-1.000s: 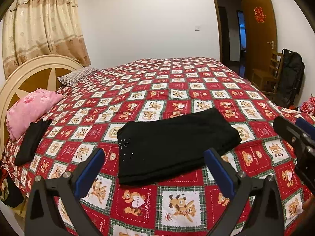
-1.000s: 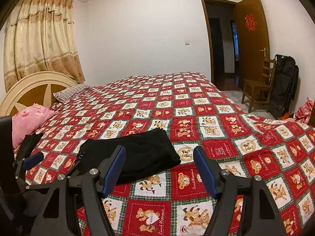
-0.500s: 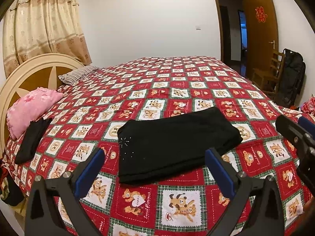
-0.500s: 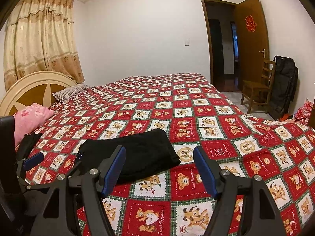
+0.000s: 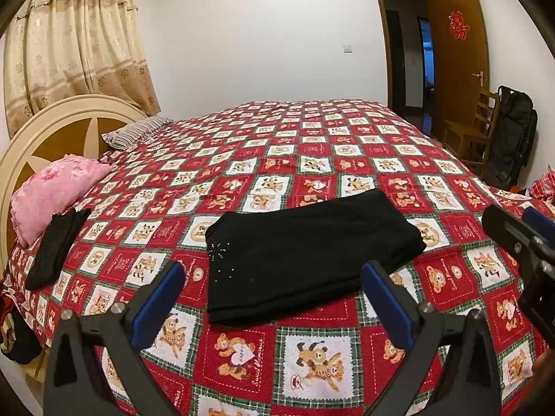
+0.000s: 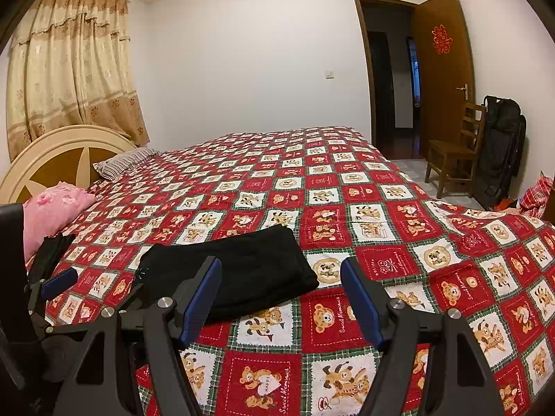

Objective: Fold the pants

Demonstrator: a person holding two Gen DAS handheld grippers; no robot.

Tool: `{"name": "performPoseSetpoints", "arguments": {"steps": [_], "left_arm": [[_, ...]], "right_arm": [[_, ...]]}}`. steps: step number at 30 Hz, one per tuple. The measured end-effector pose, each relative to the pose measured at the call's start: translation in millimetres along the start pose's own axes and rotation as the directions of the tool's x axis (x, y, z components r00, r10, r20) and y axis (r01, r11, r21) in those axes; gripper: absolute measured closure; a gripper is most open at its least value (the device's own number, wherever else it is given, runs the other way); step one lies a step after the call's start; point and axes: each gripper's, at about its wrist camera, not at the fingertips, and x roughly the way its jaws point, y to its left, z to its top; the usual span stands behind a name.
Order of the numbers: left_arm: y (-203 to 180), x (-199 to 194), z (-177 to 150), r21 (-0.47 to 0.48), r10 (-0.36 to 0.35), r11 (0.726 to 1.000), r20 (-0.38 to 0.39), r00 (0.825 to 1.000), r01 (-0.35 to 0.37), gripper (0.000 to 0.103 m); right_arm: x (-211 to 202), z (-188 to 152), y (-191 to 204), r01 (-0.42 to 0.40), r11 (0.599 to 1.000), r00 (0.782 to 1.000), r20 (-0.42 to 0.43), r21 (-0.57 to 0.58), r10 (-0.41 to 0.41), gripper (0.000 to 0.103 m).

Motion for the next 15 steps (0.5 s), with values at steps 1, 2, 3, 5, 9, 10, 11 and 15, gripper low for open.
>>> {"name": "performPoseSetpoints", "arguments": {"steps": [1,2,3,5,9,10,11,15], "left_arm": [[0.1,0.0,0.0,0.000,0.001,1.000,0.000,1.000,-0.001,0.000],[0.1,-0.1,0.0,0.000,0.000,1.000,0.000,1.000,0.000,0.000],[0.0,-0.1,0.0,0.000,-0.001,1.000,0.000,1.000,0.001,0.000],[-0.6,0.0,0.2,0.001,0.000,1.000,0.001,1.000,0.000,0.000],[-0.4,0.0,0.1,-0.002,-0.001,1.000,0.000,1.000,0.001,0.000],[-0.4,0.0,0.1,-0.001,-0.001,1.000,0.000,1.000,0.001,0.000],[-0.4,0.1,0.1,0.000,0.000,1.000,0.000,1.000,0.000,0.000],[-1.4,0.3,0.6,0.003,0.004,1.000,0.001,1.000,-0.004,0.000]], "right_arm": [[0.0,-0.1,-0.2,0.000,1.000,1.000,-0.001,0.001,0.000,0.031],[-0.1,-0.1,-0.1,-0.001,1.000,1.000,0.000,0.000,0.001,0.031],[-0.1,-0.1,-0.3,-0.001,1.000,1.000,0.000,0.000,0.001,0.031],[0.0,0.0,-0.2,-0.001,1.000,1.000,0.000,-0.001,0.001,0.031],[0.1,0.1,-0.3,0.000,1.000,1.000,0.000,0.000,0.000,0.031],[0.1,-0.1,-0.6,0.000,1.000,1.000,0.000,0.000,0.000,0.031],[0.1,0.1,-0.5,-0.001,1.000,1.000,0.000,0.000,0.001,0.031],[0.1,0.1,-0.7,-0.001,1.000,1.000,0.001,0.002,0.001,0.031]]}}
